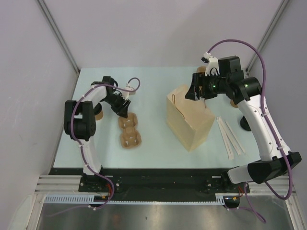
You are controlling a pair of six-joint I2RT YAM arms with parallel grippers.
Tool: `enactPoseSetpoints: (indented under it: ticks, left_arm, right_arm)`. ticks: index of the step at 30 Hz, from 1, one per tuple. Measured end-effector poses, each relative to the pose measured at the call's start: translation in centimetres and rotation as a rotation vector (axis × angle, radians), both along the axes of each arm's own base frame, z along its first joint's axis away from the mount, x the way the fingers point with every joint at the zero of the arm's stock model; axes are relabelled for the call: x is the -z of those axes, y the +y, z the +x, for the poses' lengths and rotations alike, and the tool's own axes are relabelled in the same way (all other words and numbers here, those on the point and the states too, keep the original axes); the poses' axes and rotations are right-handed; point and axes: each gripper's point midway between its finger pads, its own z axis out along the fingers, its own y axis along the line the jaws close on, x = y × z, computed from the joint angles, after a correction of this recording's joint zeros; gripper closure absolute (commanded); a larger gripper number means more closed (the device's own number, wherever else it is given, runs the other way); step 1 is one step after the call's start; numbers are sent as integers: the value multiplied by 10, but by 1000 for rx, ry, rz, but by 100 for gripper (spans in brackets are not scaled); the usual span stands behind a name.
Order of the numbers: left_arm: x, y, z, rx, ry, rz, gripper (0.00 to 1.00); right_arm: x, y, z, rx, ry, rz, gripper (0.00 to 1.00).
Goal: Pack the takeout coffee
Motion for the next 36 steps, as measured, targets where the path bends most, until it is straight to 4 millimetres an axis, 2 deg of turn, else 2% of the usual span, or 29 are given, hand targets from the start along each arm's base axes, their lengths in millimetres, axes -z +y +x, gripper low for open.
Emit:
enactPoseSetpoints:
  ticks: [4, 8, 12, 15, 16, 19, 21, 26, 28, 36]
  left_arm:
    - [10, 0, -8, 60, 17, 42, 53]
    - [11, 3, -9, 86, 18, 62, 51]
    - [8, 6, -8, 105, 10, 76, 54]
    - [6, 7, -7, 117, 4, 77, 63]
    - [5, 7, -8, 122, 4, 78, 70]
    - [3, 8, -8, 132, 5, 79, 76]
    - [2, 8, -7, 139, -2, 80, 76]
    - [3, 8, -7, 154, -4, 82, 68]
    - [3, 9, -8, 157, -2, 84, 68]
    - [5, 12, -8, 175, -9, 100, 90]
  right_arm:
    - [4, -1, -2, -1, 12, -8, 23]
    - [8, -2, -4, -6, 22, -19, 22]
    - [12, -4, -5, -14, 24, -30, 22]
    - [18, -6, -8, -16, 35, -42, 22]
    - [20, -6, -9, -16, 39, -45, 22]
    - [26, -8, -10, -19, 49, -56, 21]
    - [29, -9, -11, -20, 51, -64, 21]
    - [38, -10, -11, -25, 61, -83, 21]
    - [42, -11, -12, -31, 67, -93, 21]
    - [58, -13, -15, -46, 89, -125, 21]
